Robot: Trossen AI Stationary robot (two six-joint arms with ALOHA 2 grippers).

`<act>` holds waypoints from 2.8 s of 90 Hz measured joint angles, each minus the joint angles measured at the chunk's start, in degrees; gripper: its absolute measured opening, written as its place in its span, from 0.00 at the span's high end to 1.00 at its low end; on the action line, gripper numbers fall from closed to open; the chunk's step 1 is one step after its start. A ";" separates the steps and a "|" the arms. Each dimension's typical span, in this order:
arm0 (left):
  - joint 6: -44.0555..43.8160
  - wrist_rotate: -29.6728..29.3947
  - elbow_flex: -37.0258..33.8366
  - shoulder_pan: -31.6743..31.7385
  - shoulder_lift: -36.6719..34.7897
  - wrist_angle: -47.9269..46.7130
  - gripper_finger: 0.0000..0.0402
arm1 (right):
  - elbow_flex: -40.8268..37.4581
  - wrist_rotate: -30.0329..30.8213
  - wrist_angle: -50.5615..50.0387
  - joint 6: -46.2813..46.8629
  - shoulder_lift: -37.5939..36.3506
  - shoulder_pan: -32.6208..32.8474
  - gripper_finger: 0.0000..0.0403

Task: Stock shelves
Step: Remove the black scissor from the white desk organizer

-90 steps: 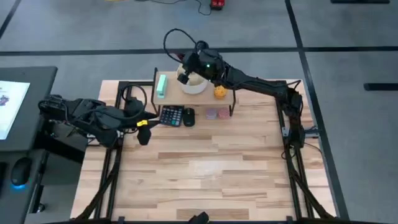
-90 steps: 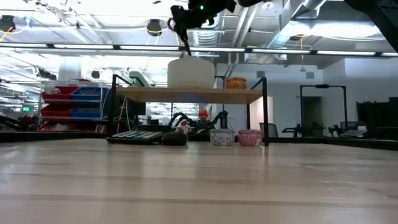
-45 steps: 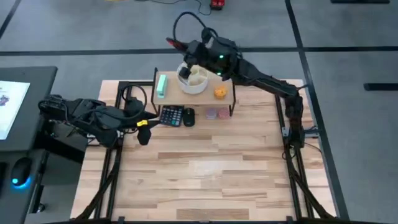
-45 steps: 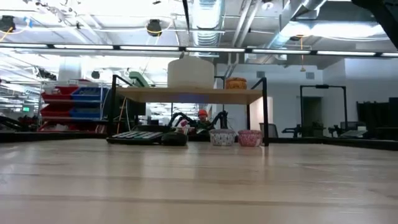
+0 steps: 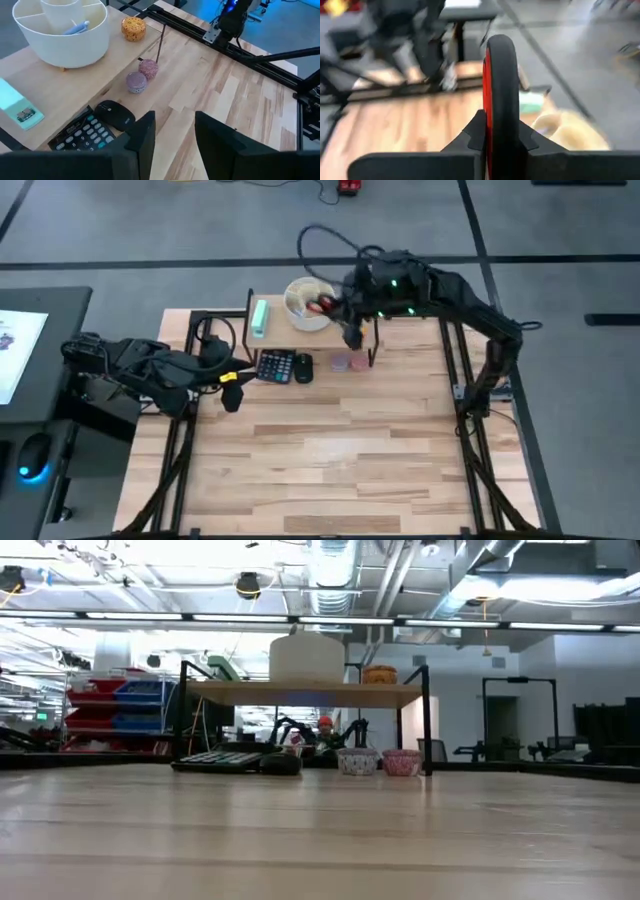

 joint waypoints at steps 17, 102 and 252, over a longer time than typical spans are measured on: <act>-0.10 -0.10 0.00 0.02 0.00 0.02 0.71 | -0.03 -1.39 -6.13 4.62 -0.46 5.93 0.95; -0.56 2.99 0.00 0.01 0.00 -0.02 0.71 | -82.39 12.10 39.58 60.51 -37.39 20.60 0.95; -0.98 3.04 0.00 0.01 -0.01 -0.02 0.71 | -115.00 15.20 34.00 104.72 -44.40 35.50 0.61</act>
